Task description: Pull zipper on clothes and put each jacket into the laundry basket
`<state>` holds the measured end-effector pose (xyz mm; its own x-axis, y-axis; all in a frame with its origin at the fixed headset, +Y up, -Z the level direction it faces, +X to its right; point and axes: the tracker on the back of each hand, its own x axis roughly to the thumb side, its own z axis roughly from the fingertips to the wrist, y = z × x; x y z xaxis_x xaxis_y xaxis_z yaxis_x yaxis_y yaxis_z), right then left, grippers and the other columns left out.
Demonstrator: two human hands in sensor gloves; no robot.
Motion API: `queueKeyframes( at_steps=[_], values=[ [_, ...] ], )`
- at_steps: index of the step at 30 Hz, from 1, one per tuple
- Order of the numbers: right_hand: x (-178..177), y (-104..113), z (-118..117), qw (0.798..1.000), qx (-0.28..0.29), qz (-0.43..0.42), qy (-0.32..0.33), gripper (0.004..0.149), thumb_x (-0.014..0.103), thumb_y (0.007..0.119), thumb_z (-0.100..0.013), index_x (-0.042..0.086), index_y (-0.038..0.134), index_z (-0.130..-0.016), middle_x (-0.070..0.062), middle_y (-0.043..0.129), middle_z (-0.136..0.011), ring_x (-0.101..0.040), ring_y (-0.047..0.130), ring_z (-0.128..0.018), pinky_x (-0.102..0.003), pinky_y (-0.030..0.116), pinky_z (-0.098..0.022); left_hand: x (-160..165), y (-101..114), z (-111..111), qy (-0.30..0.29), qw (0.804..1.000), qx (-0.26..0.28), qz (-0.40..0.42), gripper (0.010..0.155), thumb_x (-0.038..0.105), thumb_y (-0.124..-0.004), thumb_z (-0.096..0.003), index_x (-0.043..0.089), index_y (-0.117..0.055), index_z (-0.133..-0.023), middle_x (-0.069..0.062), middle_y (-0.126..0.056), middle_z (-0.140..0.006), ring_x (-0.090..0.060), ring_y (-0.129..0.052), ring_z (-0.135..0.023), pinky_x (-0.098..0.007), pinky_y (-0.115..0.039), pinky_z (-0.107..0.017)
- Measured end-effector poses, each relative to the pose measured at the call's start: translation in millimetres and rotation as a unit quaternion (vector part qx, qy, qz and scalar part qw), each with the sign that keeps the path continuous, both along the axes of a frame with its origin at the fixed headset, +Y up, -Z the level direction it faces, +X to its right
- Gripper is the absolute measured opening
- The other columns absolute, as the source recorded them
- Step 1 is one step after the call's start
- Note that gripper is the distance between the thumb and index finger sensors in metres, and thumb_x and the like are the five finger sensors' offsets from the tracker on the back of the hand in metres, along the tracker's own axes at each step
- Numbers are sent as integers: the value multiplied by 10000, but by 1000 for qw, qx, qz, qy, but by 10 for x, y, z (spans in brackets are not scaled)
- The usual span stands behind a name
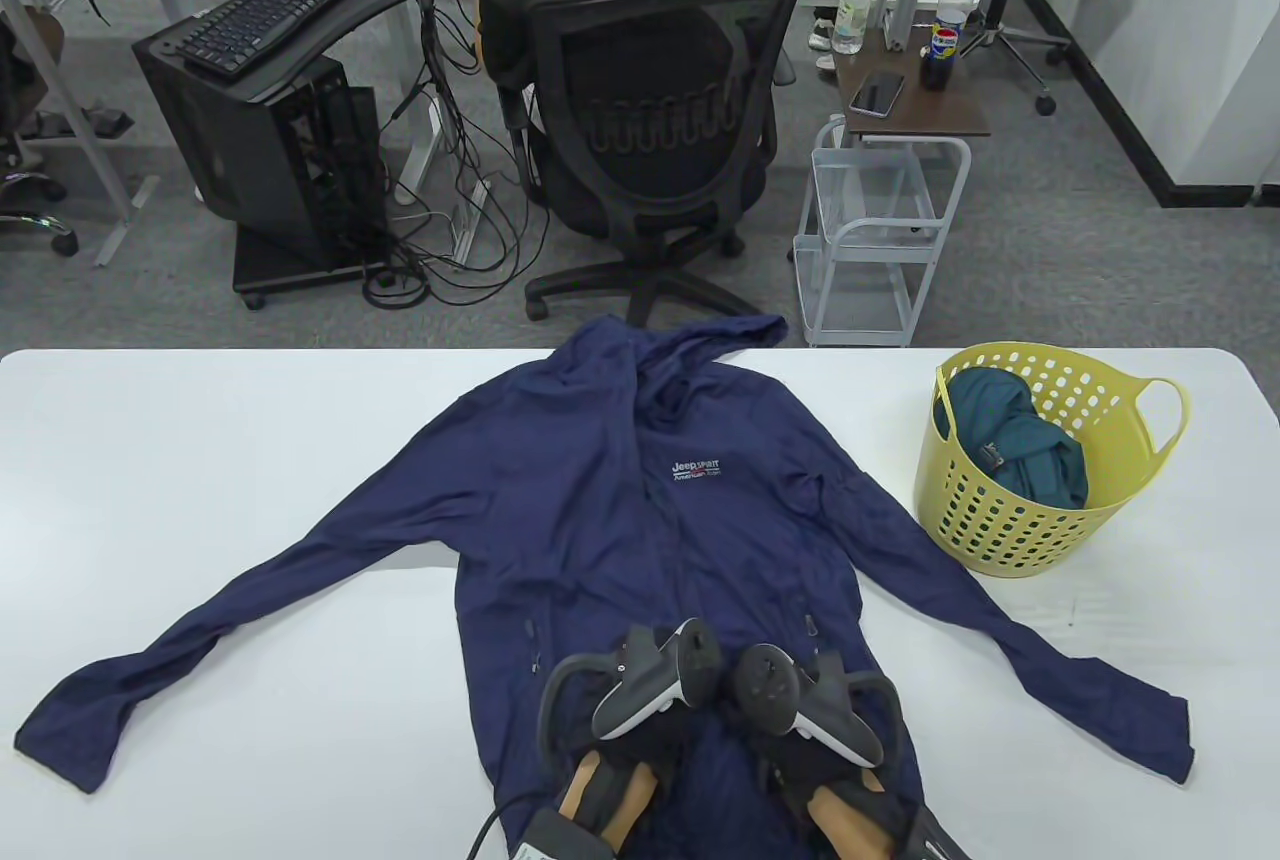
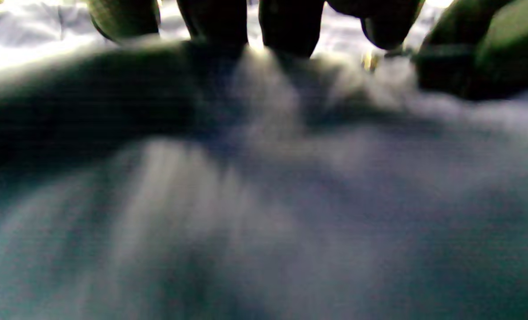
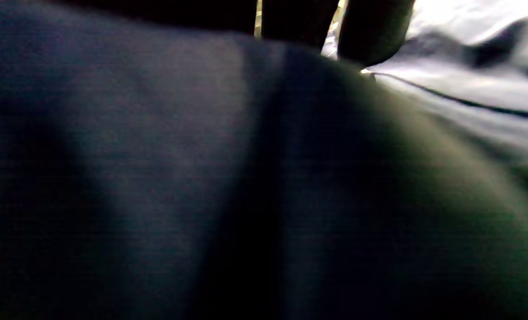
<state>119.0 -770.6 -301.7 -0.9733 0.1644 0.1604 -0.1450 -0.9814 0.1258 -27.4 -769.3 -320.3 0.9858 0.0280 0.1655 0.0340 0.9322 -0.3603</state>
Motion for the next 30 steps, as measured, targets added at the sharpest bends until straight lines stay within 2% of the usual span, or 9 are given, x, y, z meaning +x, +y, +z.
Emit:
queueKeyframes(
  at_steps=[1,2,7,18,23,24,27,30],
  values=[
    [-1,3,13,1000,5,1,4,450,469,795,-470,329,843,-895,25,806,-1057,-300,795,-960,-569,635,-696,-6,-63,-18,1,1000,-26,-13,561,366,-634,-430,576,-560,-945,88,-550,-1159,-314,-617,-1042,-620,-594,-683],
    [-6,7,24,1000,11,2,7,442,465,811,-465,348,858,-888,14,819,-1053,-310,807,-956,-576,629,-700,-12,-85,-25,1,999,-30,-16,571,368,-630,-431,581,-527,-950,82,-489,-1166,-313,-559,-1055,-630,-582,-684],
    [-129,83,113,997,54,21,45,428,458,837,-444,323,928,-840,11,935,-972,-309,910,-885,-593,620,-700,-88,-137,-98,12,999,-53,-3,585,368,-638,-430,595,-480,-945,97,-408,-1162,-295,-461,-1056,-668,-557,-672],
    [-449,296,396,987,84,47,132,429,451,846,-442,299,944,-830,15,954,-957,-295,896,-896,-613,596,-705,-363,-227,-214,38,999,-33,4,577,398,-613,-427,653,-445,-916,176,-357,-1165,-224,-387,-1083,-612,-450,-731],
    [-517,346,466,981,80,46,168,430,448,846,-444,285,947,-829,5,956,-954,-300,900,-888,-603,609,-701,-460,-250,-276,55,998,-33,8,575,407,-602,-427,665,-432,-911,198,-334,-1168,-195,-356,-1093,-592,-417,-747],
    [-532,351,476,981,75,46,175,432,449,845,-444,281,947,-828,-3,957,-951,-307,909,-876,-574,651,-682,-474,-253,-279,58,998,-32,9,573,407,-602,-427,664,-434,-912,200,-333,-1167,-193,-354,-1094,-590,-414,-748],
    [-555,335,475,980,40,38,192,435,445,835,-454,263,931,-838,-45,956,-936,-318,971,-803,-540,726,-633,-493,-254,-275,62,998,-23,-2,572,412,-599,-431,662,-428,-917,197,-340,-1171,-193,-367,-1098,-590,-425,-747],
    [-532,280,418,982,19,41,182,434,463,817,-456,291,920,-841,-35,942,-942,-297,970,-810,-518,743,-628,-483,-247,-260,58,998,-17,-8,571,412,-601,-436,650,-424,-924,176,-348,-1175,-212,-380,-1099,-597,-436,-744]
  ],
)
